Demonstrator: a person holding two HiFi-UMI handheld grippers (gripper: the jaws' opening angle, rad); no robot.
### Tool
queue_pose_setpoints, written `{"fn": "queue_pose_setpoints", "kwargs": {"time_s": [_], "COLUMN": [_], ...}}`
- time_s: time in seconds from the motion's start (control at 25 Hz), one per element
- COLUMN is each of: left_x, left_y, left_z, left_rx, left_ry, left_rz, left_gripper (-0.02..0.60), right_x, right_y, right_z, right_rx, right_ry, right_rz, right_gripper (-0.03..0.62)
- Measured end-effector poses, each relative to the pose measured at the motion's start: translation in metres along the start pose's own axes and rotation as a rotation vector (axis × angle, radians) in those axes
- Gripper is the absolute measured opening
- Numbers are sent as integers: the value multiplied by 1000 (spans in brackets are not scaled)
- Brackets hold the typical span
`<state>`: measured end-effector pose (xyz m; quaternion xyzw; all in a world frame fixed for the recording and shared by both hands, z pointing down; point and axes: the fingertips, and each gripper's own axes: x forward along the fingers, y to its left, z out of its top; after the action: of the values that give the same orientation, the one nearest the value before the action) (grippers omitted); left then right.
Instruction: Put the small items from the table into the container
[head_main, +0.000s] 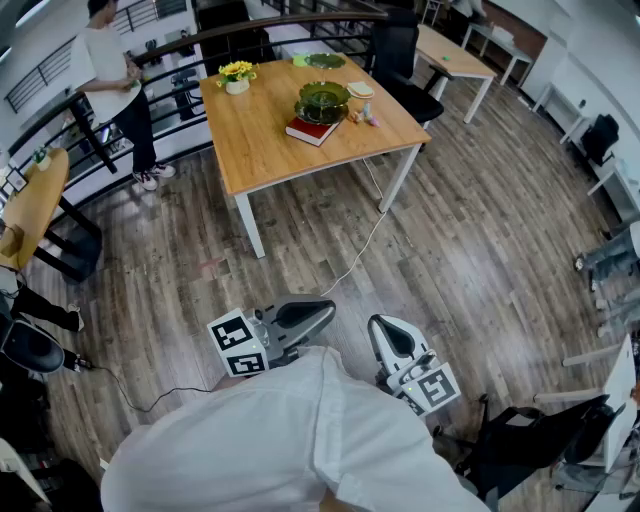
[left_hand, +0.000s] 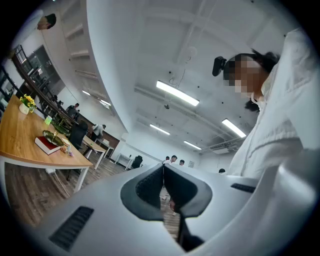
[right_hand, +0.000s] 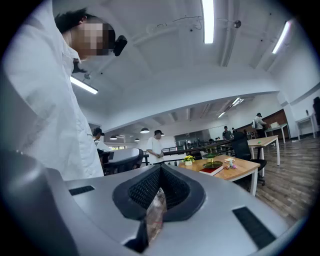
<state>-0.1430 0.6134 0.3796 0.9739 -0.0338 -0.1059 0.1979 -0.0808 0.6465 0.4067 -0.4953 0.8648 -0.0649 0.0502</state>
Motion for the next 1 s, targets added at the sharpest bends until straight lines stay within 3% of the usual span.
{"fn": "queue_pose_setpoints", "kwargs": {"time_s": [1.0], "left_x": [9], "left_y": [3], "left_z": [2], "left_rx": [9], "left_ry": [5], "left_rz": [7], "left_gripper": [8], "right_x": [0], "right_y": [-12], "right_z": [1], "right_rx": [3], "right_ry": [-1], "right_rz": [8], "right_gripper": [14]}}
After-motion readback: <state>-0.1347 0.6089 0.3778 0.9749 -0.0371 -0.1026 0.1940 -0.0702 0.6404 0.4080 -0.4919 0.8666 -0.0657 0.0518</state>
